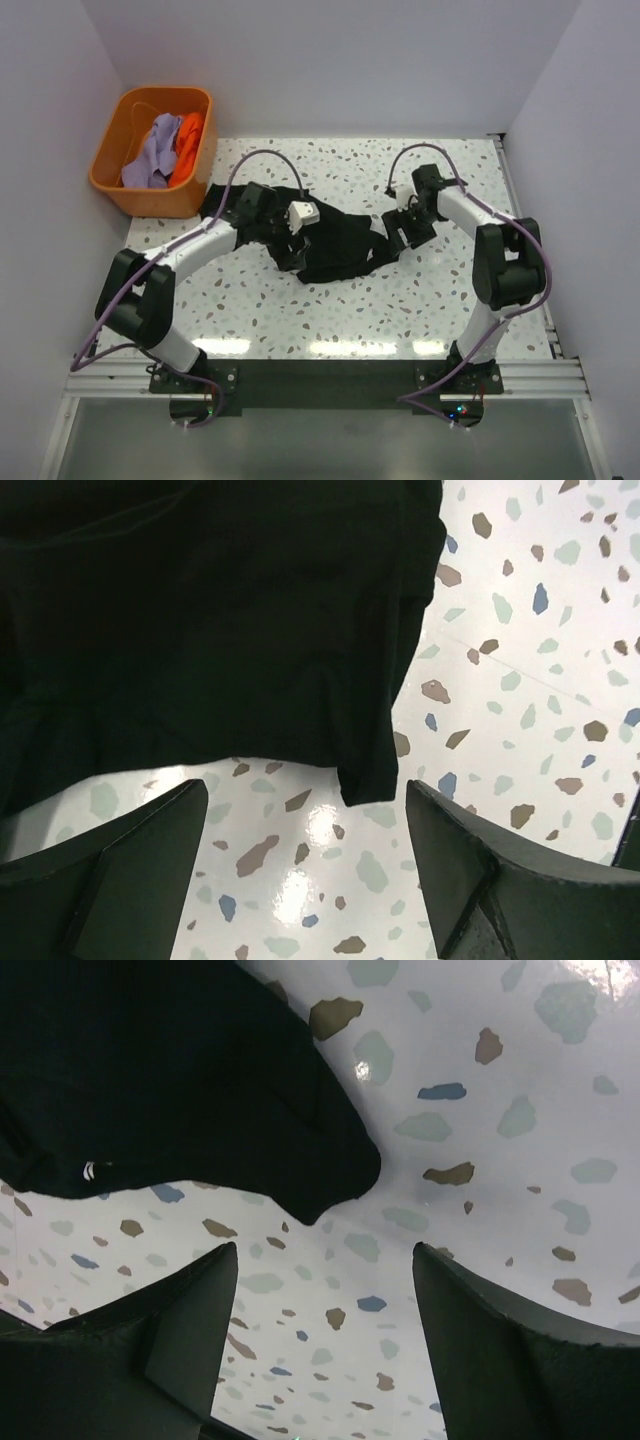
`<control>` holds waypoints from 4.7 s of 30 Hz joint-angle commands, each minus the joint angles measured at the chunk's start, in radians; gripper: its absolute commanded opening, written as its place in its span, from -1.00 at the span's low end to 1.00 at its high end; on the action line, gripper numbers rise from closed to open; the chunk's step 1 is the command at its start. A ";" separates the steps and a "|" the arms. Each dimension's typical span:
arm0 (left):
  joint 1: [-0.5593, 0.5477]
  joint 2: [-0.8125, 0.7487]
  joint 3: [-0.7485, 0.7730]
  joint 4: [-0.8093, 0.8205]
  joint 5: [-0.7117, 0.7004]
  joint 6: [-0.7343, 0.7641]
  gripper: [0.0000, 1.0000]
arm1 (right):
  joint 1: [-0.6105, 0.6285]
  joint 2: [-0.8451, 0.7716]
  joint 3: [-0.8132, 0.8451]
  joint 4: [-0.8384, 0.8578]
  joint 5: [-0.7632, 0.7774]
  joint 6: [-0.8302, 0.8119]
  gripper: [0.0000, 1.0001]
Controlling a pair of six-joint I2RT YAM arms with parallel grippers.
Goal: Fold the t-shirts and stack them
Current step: Flatten the tshirt out
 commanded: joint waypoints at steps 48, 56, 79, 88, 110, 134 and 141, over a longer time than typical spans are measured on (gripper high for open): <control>0.170 -0.653 0.307 0.631 -0.263 -0.431 -1.00 | -0.059 -0.833 0.431 0.388 0.477 0.091 -1.00; 0.170 -0.608 0.424 0.613 -0.297 -0.520 -1.00 | -0.059 -0.755 0.563 0.474 0.468 0.047 -1.00; 0.376 0.187 0.703 0.167 -0.608 -0.427 0.96 | -0.023 0.083 0.826 0.207 0.364 -0.169 0.97; 0.358 0.233 0.593 0.004 -0.240 -0.176 1.00 | -0.030 -0.227 0.311 -0.039 0.289 -0.182 0.97; 0.186 0.900 1.105 -0.065 -0.433 0.068 0.11 | -0.036 -0.120 -0.152 -0.048 0.499 -0.226 0.03; 0.206 0.086 0.247 -0.404 -0.115 0.098 -0.16 | -0.127 0.430 0.725 0.066 0.556 -0.372 0.00; 0.201 0.270 0.412 -0.291 -0.169 0.027 -0.16 | -0.118 0.193 0.505 -0.177 0.358 -0.331 0.03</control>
